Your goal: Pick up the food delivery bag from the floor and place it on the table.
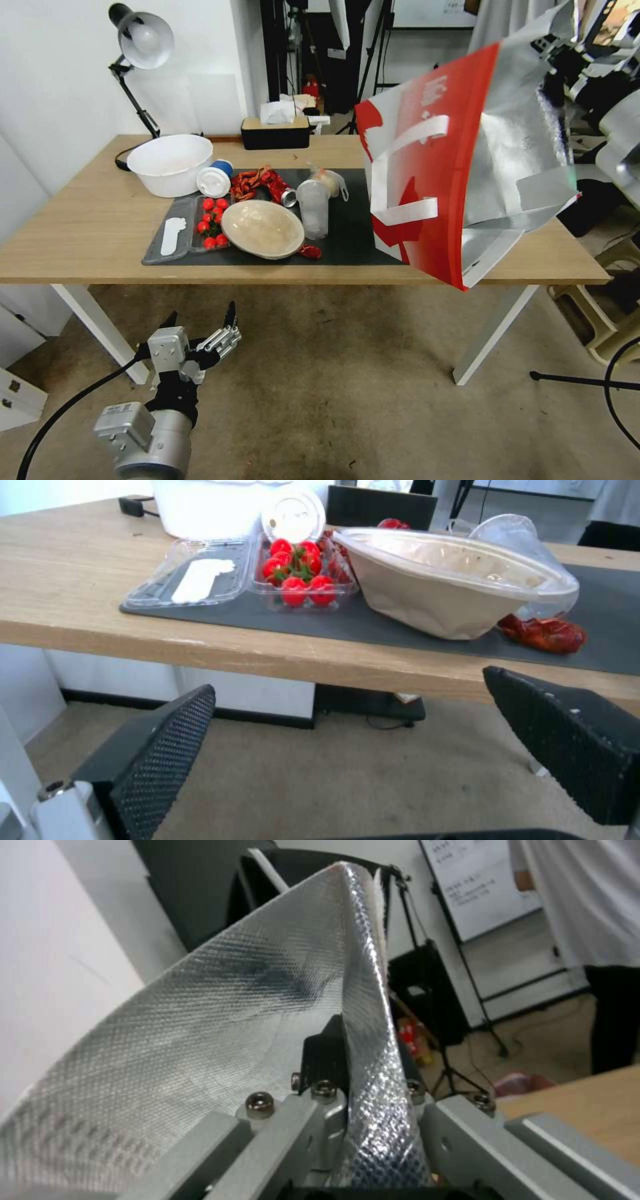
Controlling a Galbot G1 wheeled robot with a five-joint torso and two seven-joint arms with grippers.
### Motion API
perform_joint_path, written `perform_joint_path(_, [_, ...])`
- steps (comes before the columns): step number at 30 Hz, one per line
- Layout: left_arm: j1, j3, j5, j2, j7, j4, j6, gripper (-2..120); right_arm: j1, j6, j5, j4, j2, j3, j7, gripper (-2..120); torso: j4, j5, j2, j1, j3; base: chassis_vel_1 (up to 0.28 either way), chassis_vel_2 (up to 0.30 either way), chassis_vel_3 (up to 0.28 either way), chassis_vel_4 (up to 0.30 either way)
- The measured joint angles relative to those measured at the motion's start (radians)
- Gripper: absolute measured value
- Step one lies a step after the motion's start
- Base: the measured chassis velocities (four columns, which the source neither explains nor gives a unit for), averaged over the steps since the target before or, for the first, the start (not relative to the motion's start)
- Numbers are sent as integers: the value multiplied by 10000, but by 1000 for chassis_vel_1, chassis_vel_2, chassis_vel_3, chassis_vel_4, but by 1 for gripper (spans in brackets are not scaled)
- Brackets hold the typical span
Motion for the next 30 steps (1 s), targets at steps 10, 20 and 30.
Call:
perform_joint_path(10, [48,7,48,-11,23,0,0,100,280,-351,-127,-336,80,-160,469,0,1,-1,0,0,0,0,0,0,0])
perform_joint_path(20, [41,31,104,-28,58,0,0,100,347,-682,-333,-707,51,-205,978,0,0,0,0,0,0,0,0,0,0])
perform_joint_path(30, [25,41,114,-44,66,0,0,100,385,-891,-467,-1036,148,-318,1191,0,1,0,0,0,0,0,0,0,0])
